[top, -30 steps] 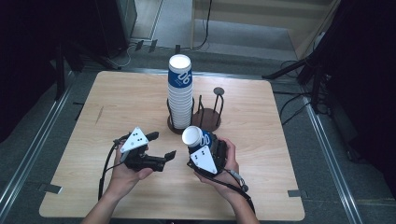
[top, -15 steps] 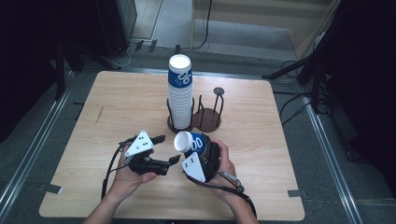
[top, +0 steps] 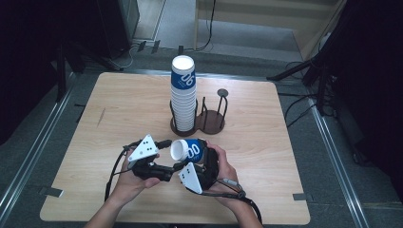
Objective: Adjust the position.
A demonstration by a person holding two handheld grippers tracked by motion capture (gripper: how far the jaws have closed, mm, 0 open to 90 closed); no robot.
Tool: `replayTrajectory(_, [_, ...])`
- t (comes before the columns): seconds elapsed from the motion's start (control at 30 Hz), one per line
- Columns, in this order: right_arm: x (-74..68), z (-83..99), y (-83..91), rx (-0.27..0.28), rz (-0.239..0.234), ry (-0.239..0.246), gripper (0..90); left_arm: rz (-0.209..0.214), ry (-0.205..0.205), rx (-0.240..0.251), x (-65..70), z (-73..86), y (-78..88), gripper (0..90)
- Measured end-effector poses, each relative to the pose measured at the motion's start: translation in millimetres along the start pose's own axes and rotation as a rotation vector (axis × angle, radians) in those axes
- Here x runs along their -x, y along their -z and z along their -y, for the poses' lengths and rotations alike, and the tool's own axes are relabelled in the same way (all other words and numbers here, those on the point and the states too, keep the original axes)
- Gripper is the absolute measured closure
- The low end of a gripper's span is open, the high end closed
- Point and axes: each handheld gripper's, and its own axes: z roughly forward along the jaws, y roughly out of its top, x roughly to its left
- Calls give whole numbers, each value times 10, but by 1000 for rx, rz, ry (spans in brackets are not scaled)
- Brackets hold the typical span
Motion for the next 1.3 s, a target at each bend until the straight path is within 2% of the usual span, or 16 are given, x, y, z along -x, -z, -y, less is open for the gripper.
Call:
replayTrajectory(0.27, [-46, 0, 14, 21, -25, 54, 189, 10, 9, -1, 3, 12, -13, 195])
replayTrajectory(0.37, [-56, -9, 22, 27, -33, 54, 188, 9, 2, 3, 7, 13, -15, 206])
replayTrajectory(0.7, [-55, -28, 49, 50, -25, 91, 188, 16, -9, -12, 37, 22, -42, 237])
replayTrajectory(0.9, [-51, -14, 49, 49, -22, 96, 186, 13, -23, -19, 48, 25, -47, 268])
replayTrajectory(1.1, [-67, -2, 49, 62, -18, 104, 171, 20, -5, -28, 39, 22, -42, 276])
replayTrajectory(1.17, [-72, -2, 47, 66, -3, 103, 160, 14, -6, -29, 41, 16, -36, 278])
replayTrajectory(1.23, [-67, -10, 51, 69, -10, 88, 128, -1, -12, -36, 42, 16, -34, 280])
replayTrajectory(1.3, [-43, -19, 68, 57, -30, 72, 125, -16, 2, -35, 33, 16, -33, 281])
